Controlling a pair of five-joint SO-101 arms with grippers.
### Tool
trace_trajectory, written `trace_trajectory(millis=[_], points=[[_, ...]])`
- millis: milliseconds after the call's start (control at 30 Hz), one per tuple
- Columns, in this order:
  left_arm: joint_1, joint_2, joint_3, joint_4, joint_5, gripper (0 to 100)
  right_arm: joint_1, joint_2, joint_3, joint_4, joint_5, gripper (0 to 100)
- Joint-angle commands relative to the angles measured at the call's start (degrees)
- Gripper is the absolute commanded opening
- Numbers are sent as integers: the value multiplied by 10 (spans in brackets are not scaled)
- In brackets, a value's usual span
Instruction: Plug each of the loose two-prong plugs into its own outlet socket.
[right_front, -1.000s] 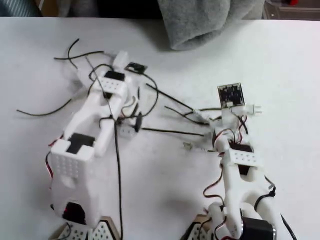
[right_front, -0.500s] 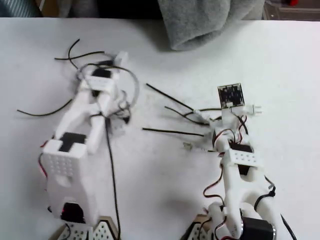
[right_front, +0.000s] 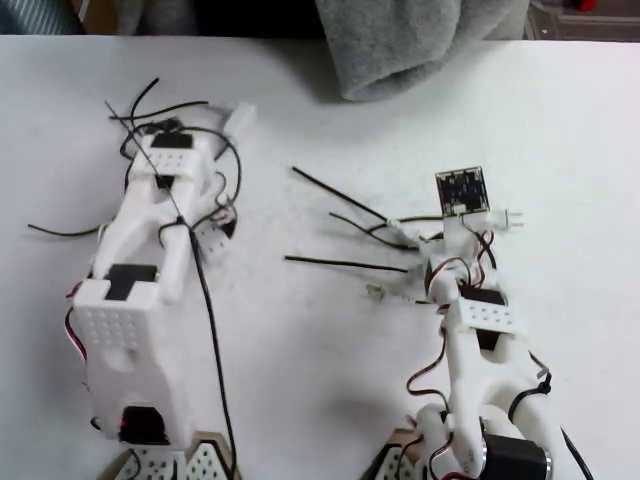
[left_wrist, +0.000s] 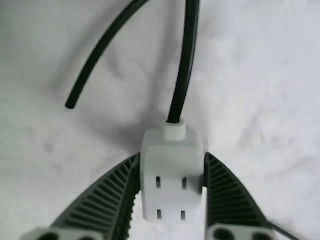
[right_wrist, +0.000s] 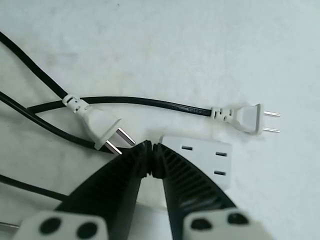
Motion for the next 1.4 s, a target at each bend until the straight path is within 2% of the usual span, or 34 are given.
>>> trace_trajectory(millis=[0,133,267,400,567,733,800,967,1100,1233,1367], points=[[9,-9,-70,58,-45,188,-2,0,-20,-4,5,21],[9,-9,-122,115,-52,261,-2,-3,-22,9,5,21],[20,-7,-135,136,-99,264,-2,-2,-23,9,5,21],[25,-8,-135,146,-110,264,-2,-2,-23,10,5,21],[-18,-9,-139,142,-113,264,1,-3,-40,21,4,21],[-68,-6,-135,104,-113,264,6,0,-177,216,-11,21],[-81,-5,-135,101,-113,264,-16,0,-233,308,1,22],[-110,-3,-135,98,-112,264,-130,0,-296,450,195,41],[-111,-4,-116,63,-113,264,-187,0,-300,538,344,176],[-98,-7,-105,50,-113,264,-207,-2,-291,632,533,281],[-98,-7,-107,49,-113,264,-190,0,-289,669,619,300]])
